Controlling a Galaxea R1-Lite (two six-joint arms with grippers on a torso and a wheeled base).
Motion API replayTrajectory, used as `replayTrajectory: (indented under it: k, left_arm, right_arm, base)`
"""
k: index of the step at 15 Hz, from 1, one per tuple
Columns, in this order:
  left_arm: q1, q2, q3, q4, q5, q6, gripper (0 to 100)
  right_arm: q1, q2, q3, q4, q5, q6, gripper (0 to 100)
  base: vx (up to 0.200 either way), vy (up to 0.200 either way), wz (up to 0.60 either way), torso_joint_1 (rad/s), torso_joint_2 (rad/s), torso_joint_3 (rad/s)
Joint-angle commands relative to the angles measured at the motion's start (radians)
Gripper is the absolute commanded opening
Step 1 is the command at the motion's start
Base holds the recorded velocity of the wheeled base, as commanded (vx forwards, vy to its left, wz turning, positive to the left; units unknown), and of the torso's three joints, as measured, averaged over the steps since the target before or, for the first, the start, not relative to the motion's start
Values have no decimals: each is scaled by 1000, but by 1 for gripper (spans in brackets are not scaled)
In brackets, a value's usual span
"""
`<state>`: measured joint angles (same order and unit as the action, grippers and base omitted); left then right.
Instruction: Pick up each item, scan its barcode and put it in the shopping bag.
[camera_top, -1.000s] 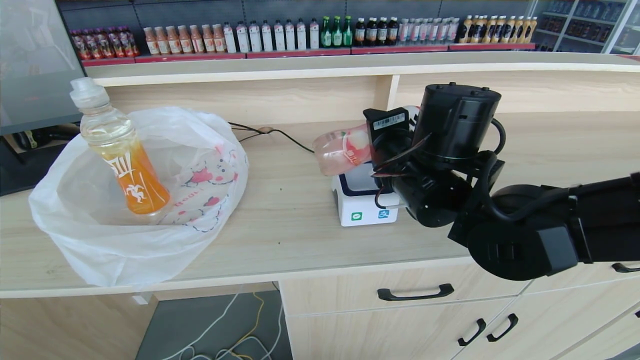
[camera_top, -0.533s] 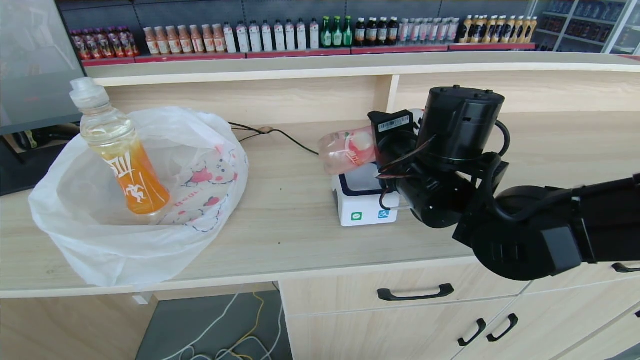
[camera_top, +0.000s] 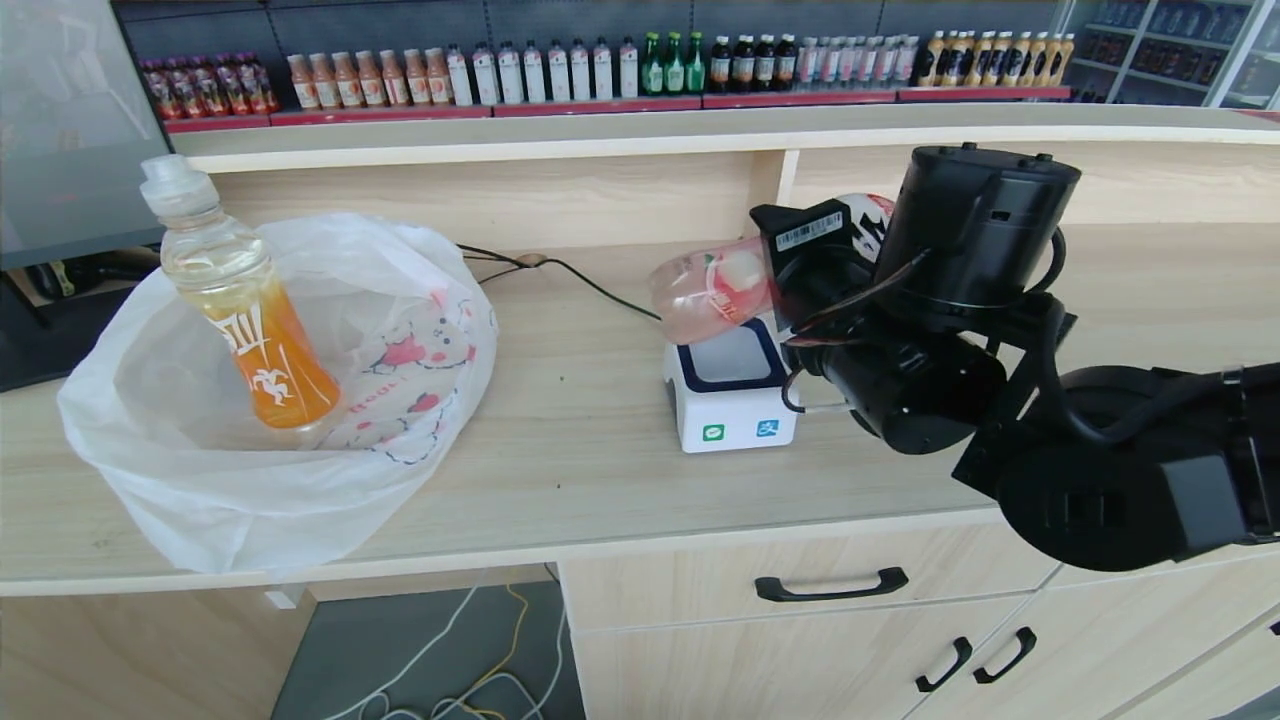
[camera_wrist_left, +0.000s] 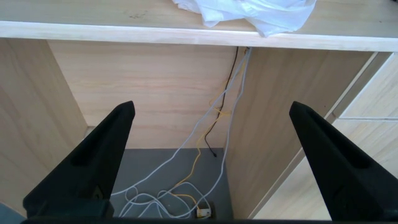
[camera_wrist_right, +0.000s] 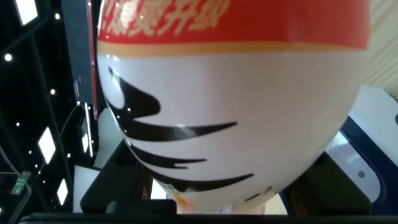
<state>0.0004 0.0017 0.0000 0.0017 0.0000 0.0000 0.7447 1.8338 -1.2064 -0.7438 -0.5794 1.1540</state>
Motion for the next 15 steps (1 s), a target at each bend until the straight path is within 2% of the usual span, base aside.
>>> replayTrajectory:
  k: [1,5,7,9,10,12,15]
  left_arm:
    - [0,0,0,0,0,-2,100]
    - [0,0,0,0,0,-2,100]
    - [0,0,0,0,0,-2,100]
    - [1,0,0,0,0,-2,100]
    - [1,0,0,0,0,-2,100]
    - [1,0,0,0,0,-2,100]
    - [0,0,0,0,0,-2,100]
  right_arm:
    - [9,-44,4,-37,23,-54,0]
    - [10,-57,59,-252,156,-387,0]
    - [7,-103,145,-289,222,-642,0]
    - [7,-119,168,-319,253,-829,0]
    - [5,-119,168,-328,254,-867,0]
    - [-16,-119,180,-430,291,-1059,0]
    - [-64,-113,263,-580,332,-1171,0]
  base:
    - [0,0,0,0,0,0]
    - [0,0,0,0,0,0]
    - [0,0,0,0,0,0]
    - [0,0,0,0,0,0]
    - [0,0,0,0,0,0]
    - [0,0,0,0,0,0]
    - [0,0,0,0,0,0]
